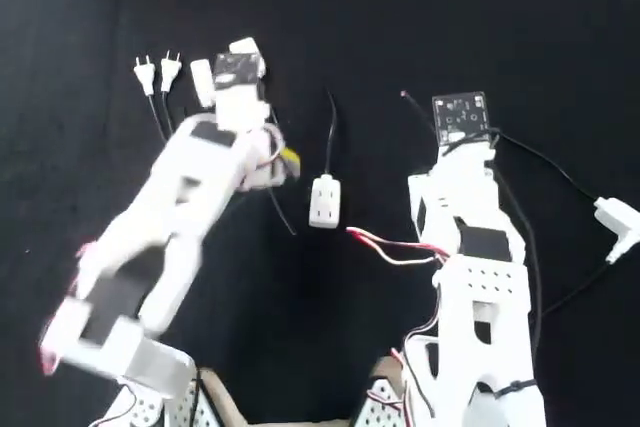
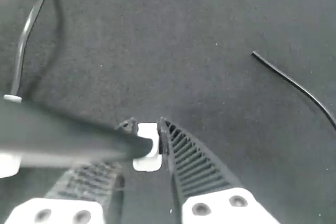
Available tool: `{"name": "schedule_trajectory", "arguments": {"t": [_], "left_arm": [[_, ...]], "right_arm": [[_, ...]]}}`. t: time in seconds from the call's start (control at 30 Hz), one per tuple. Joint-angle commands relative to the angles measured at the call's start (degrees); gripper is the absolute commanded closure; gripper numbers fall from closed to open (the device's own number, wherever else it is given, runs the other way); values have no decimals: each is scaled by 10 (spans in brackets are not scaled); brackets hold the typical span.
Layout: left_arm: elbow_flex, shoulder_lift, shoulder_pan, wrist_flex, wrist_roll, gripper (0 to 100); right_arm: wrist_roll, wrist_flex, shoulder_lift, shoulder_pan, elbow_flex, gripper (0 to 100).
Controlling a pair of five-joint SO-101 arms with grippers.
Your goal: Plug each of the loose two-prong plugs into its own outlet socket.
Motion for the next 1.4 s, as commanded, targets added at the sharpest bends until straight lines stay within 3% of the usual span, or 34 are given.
{"name": "schedule_trajectory", "arguments": {"t": [0.0, 0.23, 0.53, 0.73, 0.8, 0.93, 1.37], "left_arm": [[-213, 142, 27, 85, 72, 692], [-374, 258, 111, 175, 125, 676], [-394, 314, 115, 171, 185, 689], [-389, 317, 102, 176, 185, 981], [-373, 318, 104, 180, 193, 934], [-353, 311, 108, 191, 219, 969], [-366, 181, 75, 348, 230, 970]], "right_arm": [[-4, 2, 1, 4, -13, 987], [-4, 1, 1, 4, -2, 987], [-4, 2, -2, 6, 0, 987], [-4, 3, -2, 4, 4, 987], [-4, 3, -2, 4, 5, 987], [-4, 3, -3, 4, 5, 987], [-4, 3, -3, 3, 5, 987]]}}
